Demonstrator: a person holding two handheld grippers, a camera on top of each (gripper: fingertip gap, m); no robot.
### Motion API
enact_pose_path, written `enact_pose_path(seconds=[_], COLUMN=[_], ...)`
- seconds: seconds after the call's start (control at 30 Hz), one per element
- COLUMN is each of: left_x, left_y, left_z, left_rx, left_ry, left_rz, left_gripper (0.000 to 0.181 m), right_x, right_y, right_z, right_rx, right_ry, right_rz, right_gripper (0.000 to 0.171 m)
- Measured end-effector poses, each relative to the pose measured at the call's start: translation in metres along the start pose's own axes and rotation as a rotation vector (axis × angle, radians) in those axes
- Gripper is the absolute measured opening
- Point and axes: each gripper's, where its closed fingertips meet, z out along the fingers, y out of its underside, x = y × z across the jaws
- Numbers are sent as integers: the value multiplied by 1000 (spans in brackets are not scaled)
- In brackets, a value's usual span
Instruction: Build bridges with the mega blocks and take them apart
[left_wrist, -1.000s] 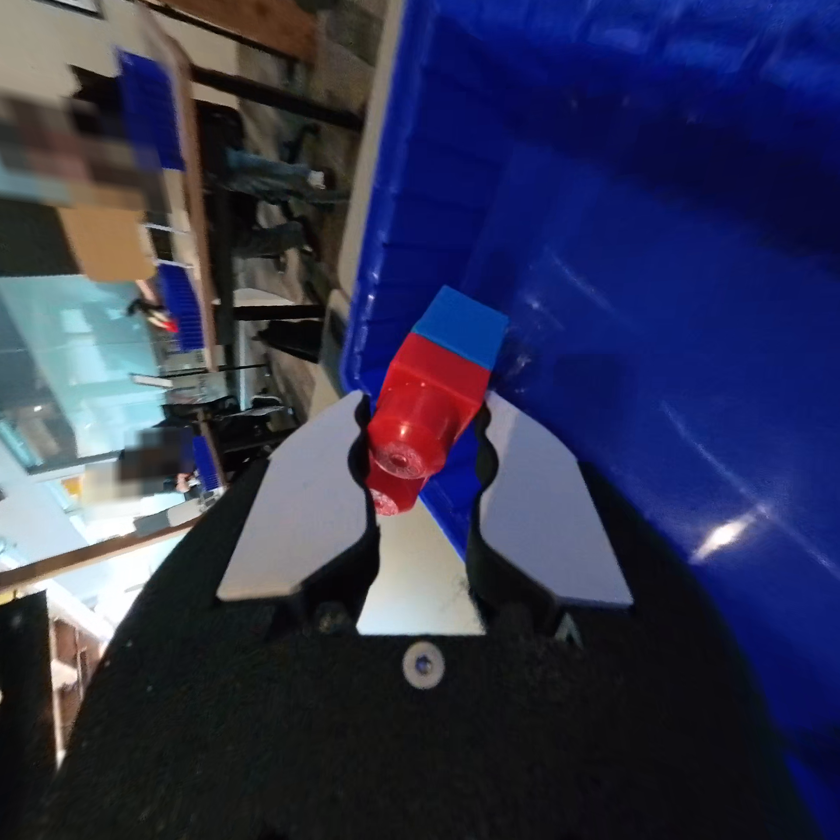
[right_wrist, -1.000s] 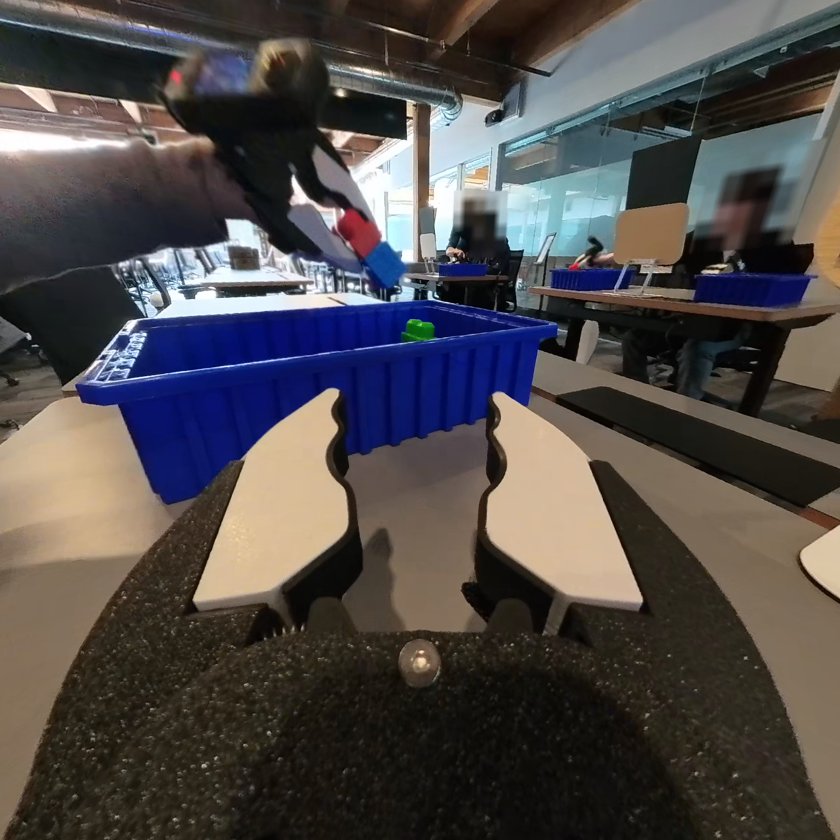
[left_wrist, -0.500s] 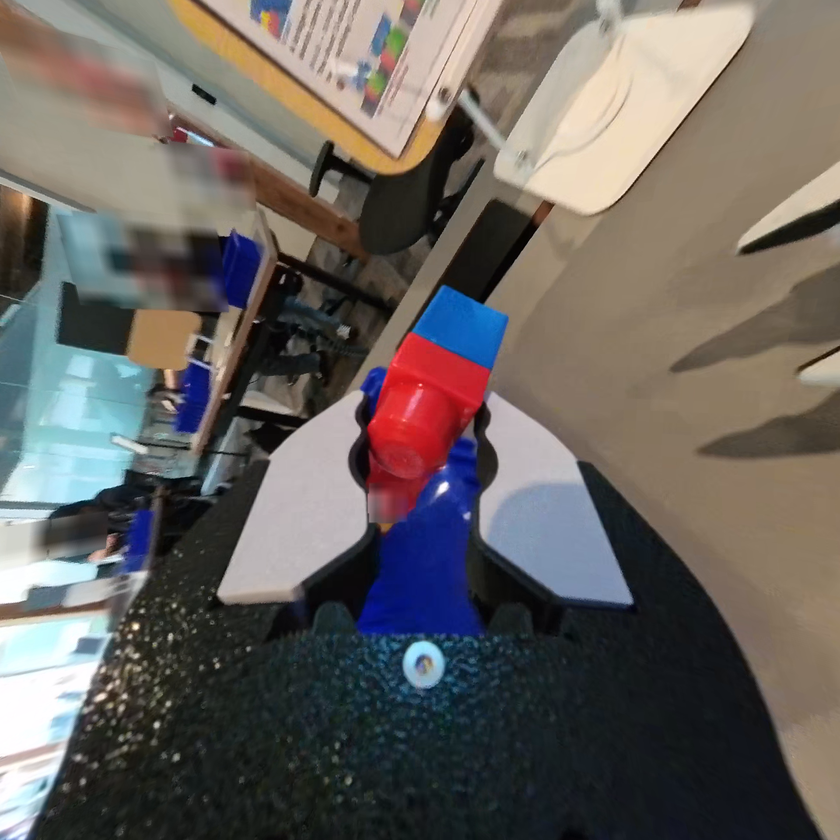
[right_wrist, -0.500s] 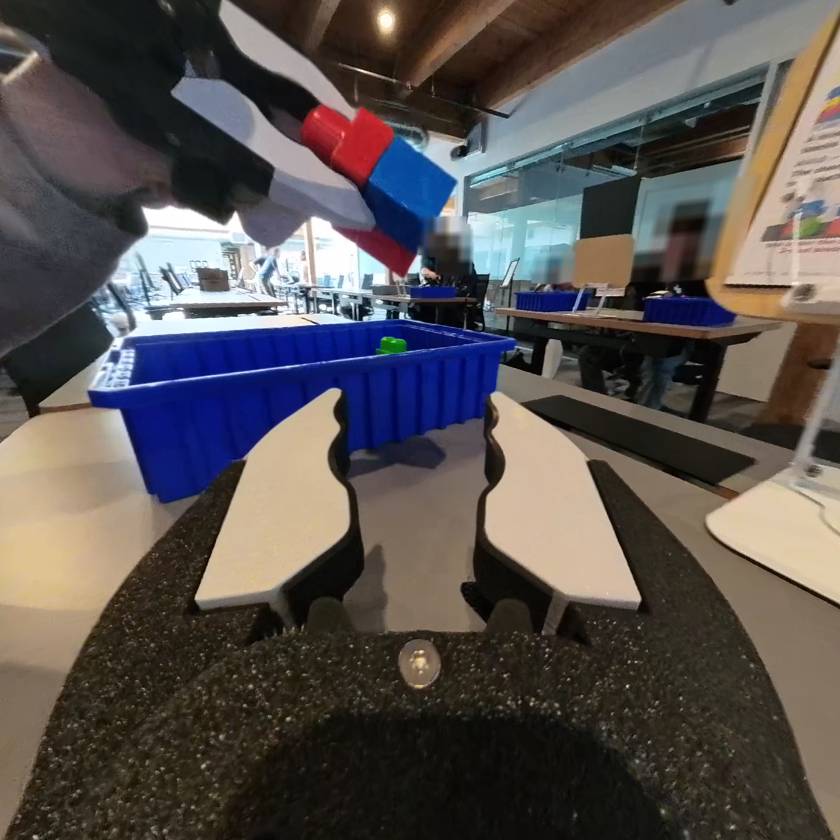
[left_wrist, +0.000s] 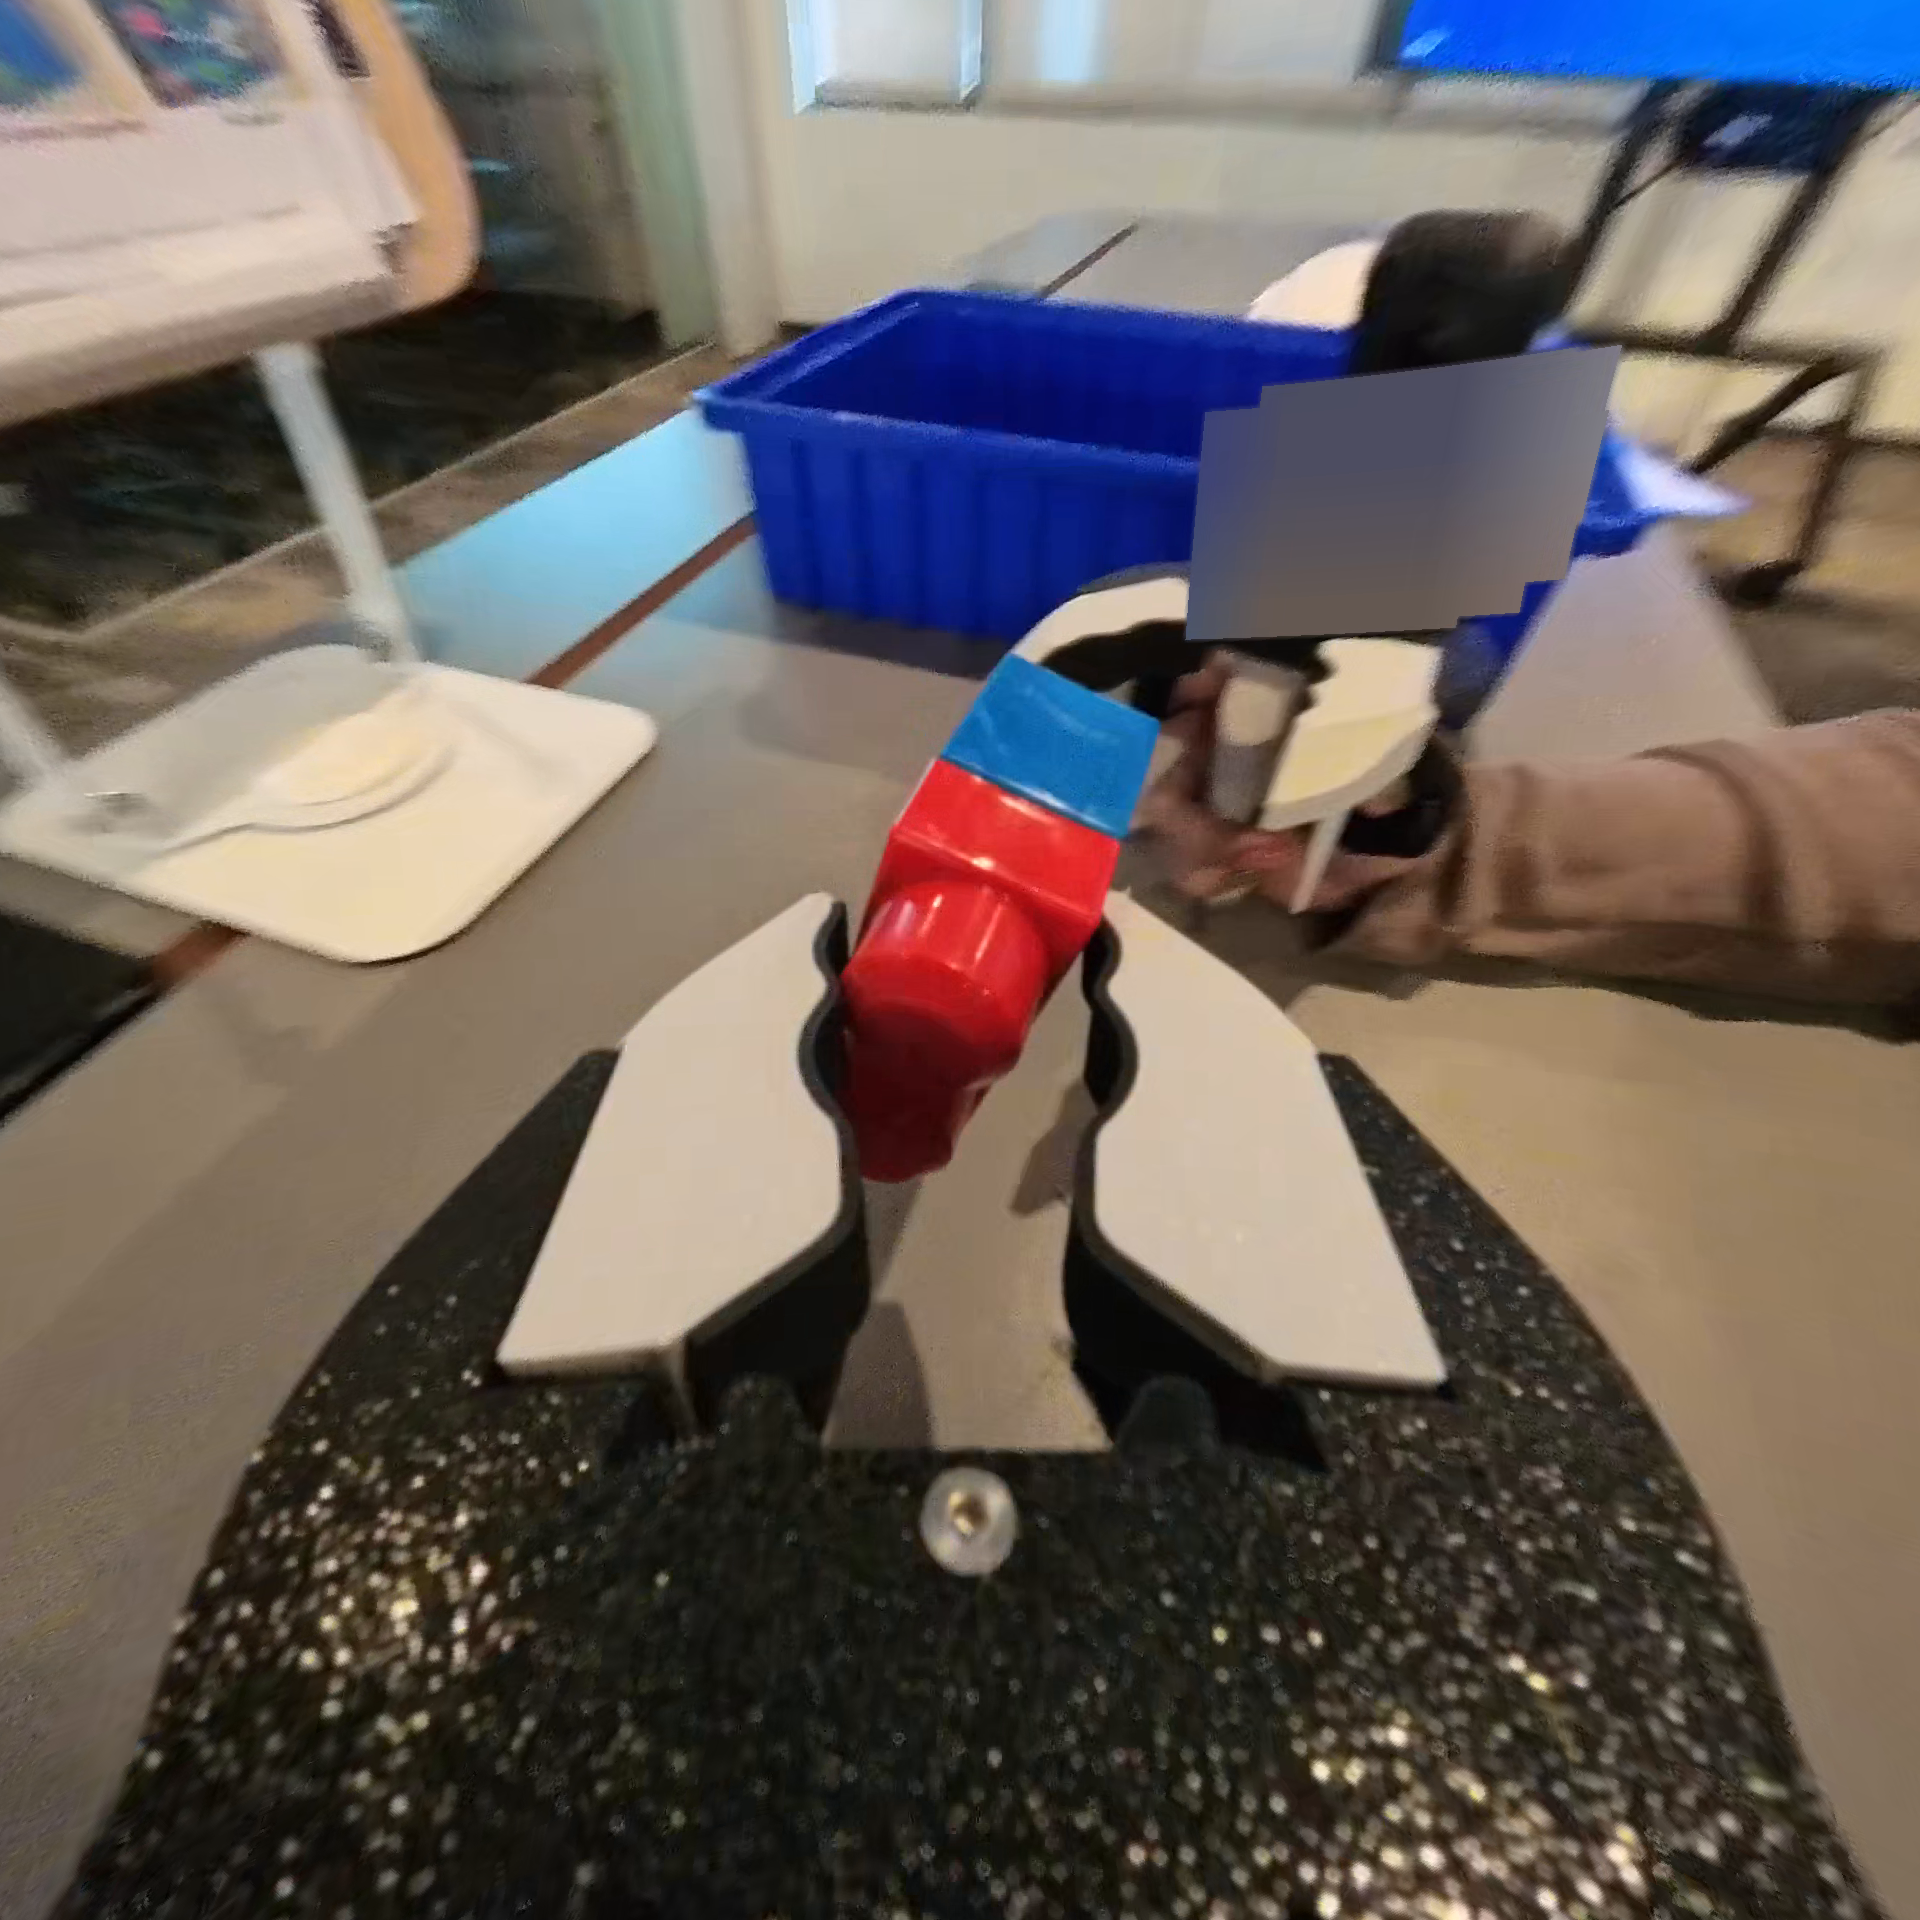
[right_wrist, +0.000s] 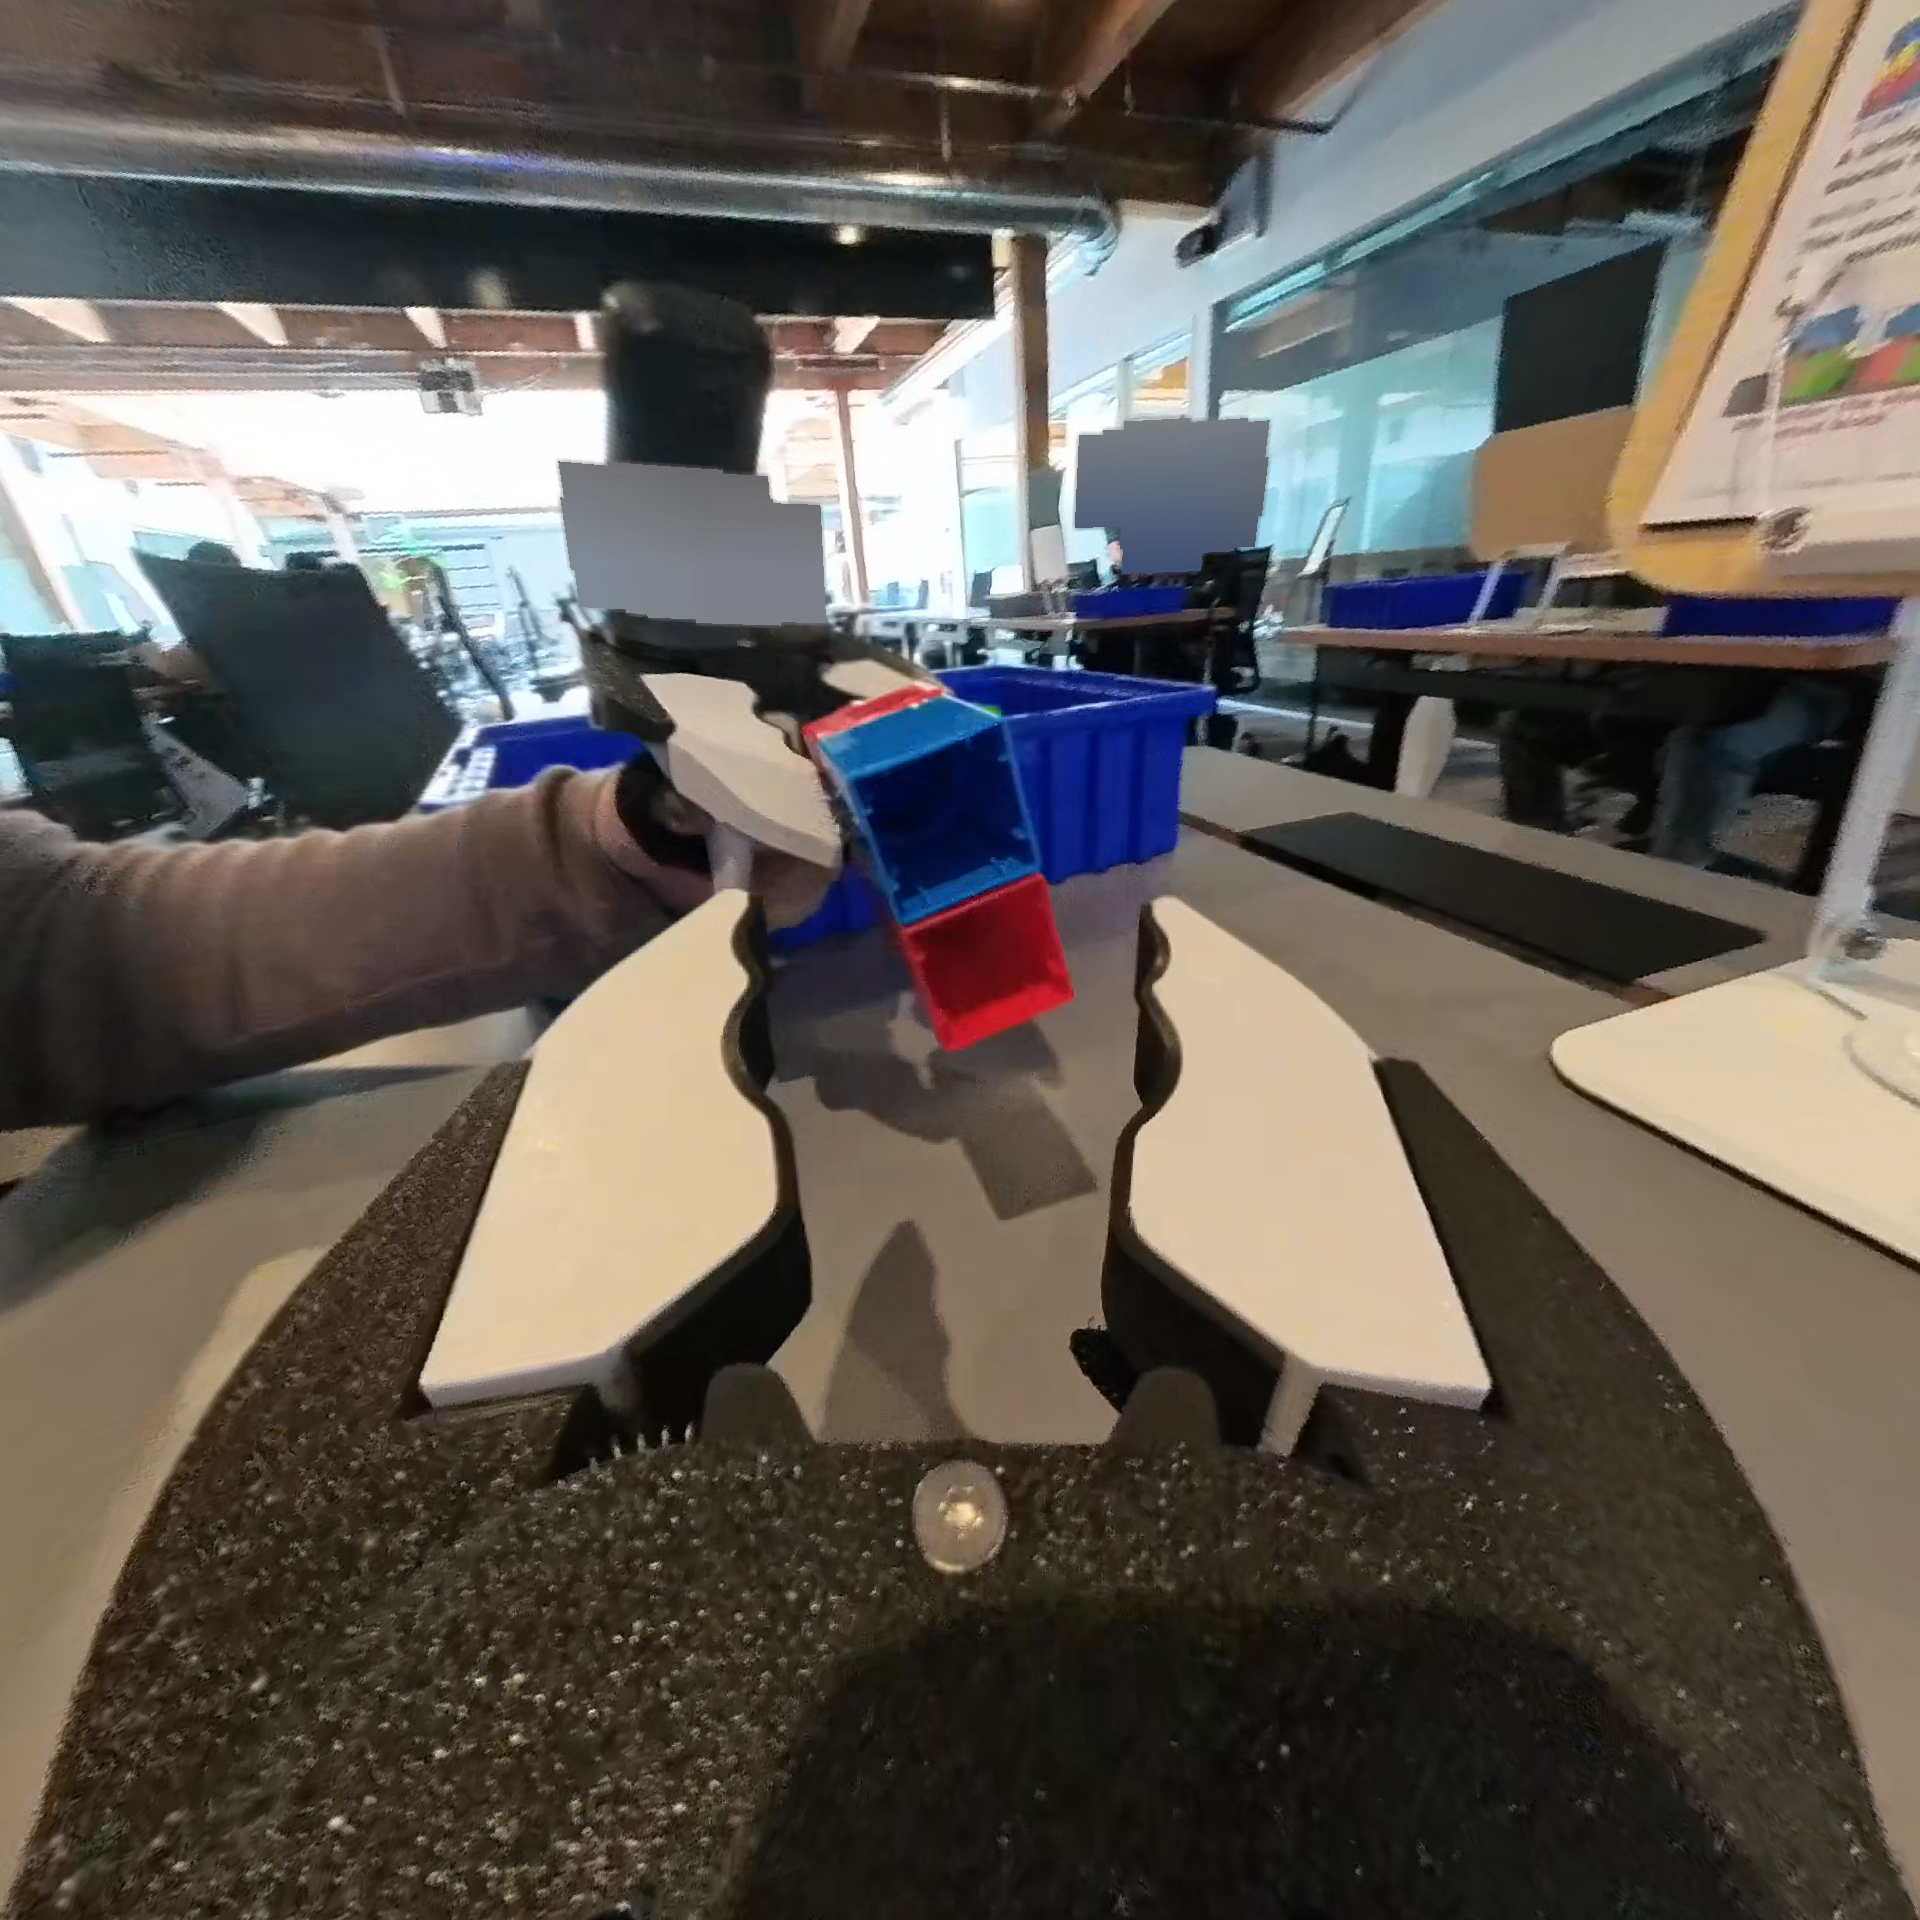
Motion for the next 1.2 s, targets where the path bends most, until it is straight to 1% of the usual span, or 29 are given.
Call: enact_pose_path(seconds=[0.07, 0.2, 0.3, 0.4, 0.47, 0.57, 0.63, 0.67, 0.7, 0.77, 0.87, 0.93, 1.0, 1.1, 1.2], left_x=[4, 10, 16, 22, 21, 23, 27, 29, 31, 31, 35, 37, 39, 49, 57], left_y=[5, 22, 30, 32, 33, 36, 33, 30, 27, 26, 31, 33, 34, 34, 38], left_z=[7, 23, 33, 35, 34, 31, 28, 26, 25, 24, 26, 27, 26, 21, 19], left_rx=[26, 4, -36, -33, -28, -19, 26, 58, 85, 113, 86, 68, 64, 51, 19], left_ry=[77, 181, 241, 288, 301, 318, 334, 342, 345, 334, 363, 380, 402, 507, 566], left_rz=[-44, -89, -91, -114, -131, -135, -113, -98, -78, -40, -58, -67, -78, -129, -126], left_gripper=[43, 42, 42, 42, 42, 42, 40, 43, 49, 51, 49, 36, 35, 35, 35], right_x=[-4, -6, -7, -9, -11, -12, -15, -14, -14, -13, -16, -19, -21, -28, -35], right_y=[3, 10, 15, 23, 26, 29, 24, 21, 18, 14, 11, 9, 10, 10, 12], right_z=[3, 7, 9, 10, 9, 10, 9, 8, 7, 5, 5, 5, 4, 1, -6], right_rx=[-11, -52, -87, -150, -176, -203, -182, -163, -147, -115, -86, -75, -89, -120, -155], right_ry=[-40, -57, -70, -78, -90, -102, -125, -128, -131, -151, -174, -194, -215, -282, -358], right_rz=[6, -2, -1, -30, -34, -9, 35, 49, 63, 105, 133, 150, 166, 215, 251], right_gripper=[67, 61, 53, 49, 36, 36, 36, 36, 36, 36, 36, 36, 36, 36, 36])
